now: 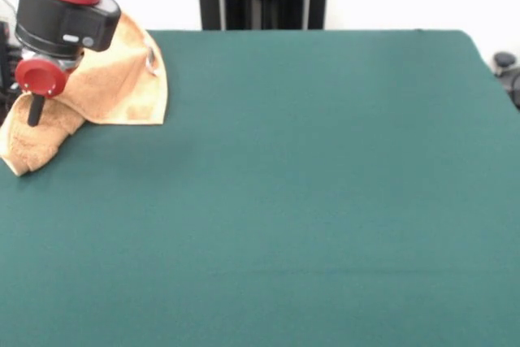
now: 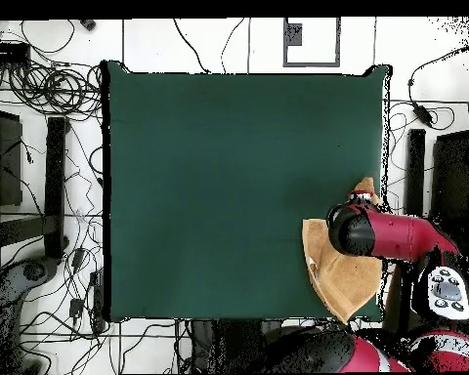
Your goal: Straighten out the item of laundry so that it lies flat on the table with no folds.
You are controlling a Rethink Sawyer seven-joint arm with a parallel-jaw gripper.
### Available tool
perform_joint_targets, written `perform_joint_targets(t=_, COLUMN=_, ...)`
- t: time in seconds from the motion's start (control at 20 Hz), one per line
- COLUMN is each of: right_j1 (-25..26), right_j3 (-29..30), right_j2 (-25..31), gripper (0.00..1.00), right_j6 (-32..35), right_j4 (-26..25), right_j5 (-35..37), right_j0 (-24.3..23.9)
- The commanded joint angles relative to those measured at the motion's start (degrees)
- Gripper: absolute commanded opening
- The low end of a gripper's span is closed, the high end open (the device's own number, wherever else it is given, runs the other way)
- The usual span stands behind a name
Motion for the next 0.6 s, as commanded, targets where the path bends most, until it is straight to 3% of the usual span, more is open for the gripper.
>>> perform_joint_targets(t=0.05, right_j1=2.4, right_j3=4.1, right_j2=7.1, gripper=0.0, right_j6=-8.6, right_j4=-0.7, right_j5=5.0, right_j0=2.7)
perform_joint_targets(t=0.55, right_j1=2.4, right_j3=3.3, right_j2=5.8, gripper=0.0, right_j6=-8.7, right_j4=-0.9, right_j5=6.6, right_j0=4.2)
perform_joint_targets(t=0.6, right_j1=2.3, right_j3=3.4, right_j2=6.1, gripper=1.0, right_j6=-8.9, right_j4=-0.7, right_j5=6.6, right_j0=3.8)
